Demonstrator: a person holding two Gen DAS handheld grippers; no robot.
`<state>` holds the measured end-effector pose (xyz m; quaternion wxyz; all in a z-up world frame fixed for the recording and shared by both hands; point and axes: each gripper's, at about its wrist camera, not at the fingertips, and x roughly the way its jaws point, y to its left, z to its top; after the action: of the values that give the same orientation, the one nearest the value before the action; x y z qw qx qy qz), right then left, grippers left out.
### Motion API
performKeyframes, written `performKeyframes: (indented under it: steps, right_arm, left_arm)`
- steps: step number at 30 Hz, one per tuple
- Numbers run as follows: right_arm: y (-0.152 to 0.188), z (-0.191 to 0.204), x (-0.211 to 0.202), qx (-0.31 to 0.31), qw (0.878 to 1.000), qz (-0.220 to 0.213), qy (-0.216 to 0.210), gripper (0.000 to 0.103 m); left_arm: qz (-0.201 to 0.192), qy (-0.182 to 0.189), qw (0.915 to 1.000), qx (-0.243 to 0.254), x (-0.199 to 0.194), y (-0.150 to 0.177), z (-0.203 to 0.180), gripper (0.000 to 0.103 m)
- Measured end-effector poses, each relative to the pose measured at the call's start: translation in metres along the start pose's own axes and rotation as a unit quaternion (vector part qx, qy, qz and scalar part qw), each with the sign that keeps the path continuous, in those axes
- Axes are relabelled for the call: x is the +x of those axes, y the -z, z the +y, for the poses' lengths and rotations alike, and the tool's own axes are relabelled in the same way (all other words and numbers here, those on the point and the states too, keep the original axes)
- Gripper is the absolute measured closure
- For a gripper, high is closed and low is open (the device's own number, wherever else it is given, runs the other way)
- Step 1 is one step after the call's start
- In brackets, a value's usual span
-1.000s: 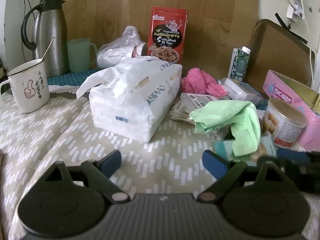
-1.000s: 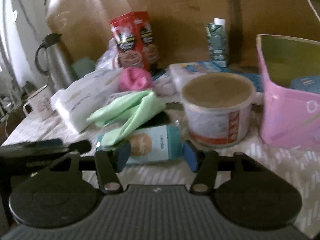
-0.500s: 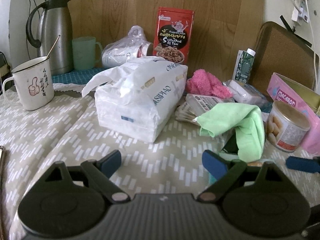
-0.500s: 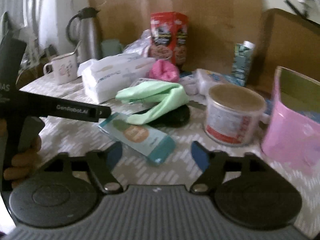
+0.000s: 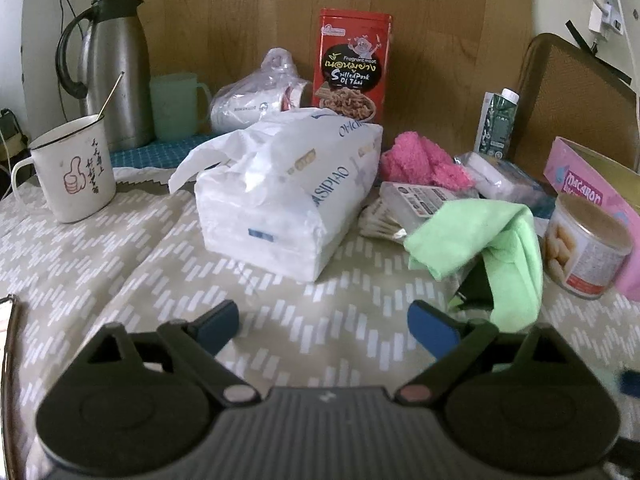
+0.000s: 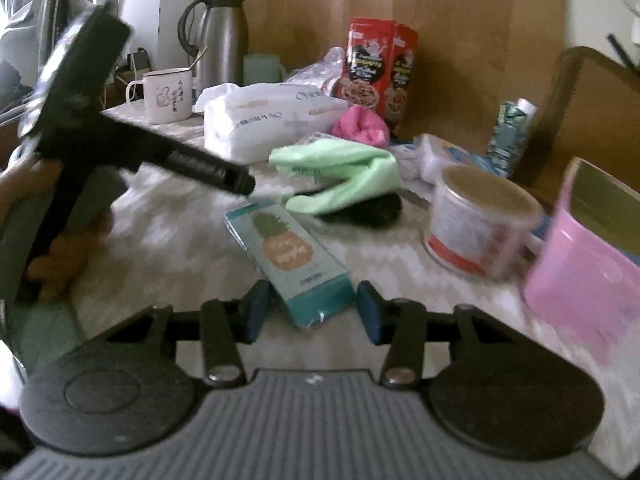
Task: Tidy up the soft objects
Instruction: 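Move the right gripper toward the teal pineapple-print card box, then grasp the teal card box with the right gripper and lift it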
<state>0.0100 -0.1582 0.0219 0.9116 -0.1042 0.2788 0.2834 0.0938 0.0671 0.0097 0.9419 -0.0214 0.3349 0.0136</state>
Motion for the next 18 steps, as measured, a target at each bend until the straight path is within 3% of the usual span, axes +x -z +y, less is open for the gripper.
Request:
performKeyframes:
  steps: [7,11,18]
  right_arm:
    - [0.044,-0.021,-0.050,0.037,0.997,-0.015,0.069,0.053]
    - [0.058,-0.034,-0.058,0.075,0.994,-0.025,0.075,0.053]
    - [0.060,-0.030,-0.059,0.069,0.994,-0.034,0.083,0.053]
  left_arm:
    - [0.008,-0.029,0.9994,0.019,0.003,0.000,-0.009,0.006]
    - [0.008,-0.037,0.9991,0.020,0.003,0.001,-0.009,0.005]
    - [0.004,-0.051,0.9983,0.028,0.003,0.001,-0.011,0.004]
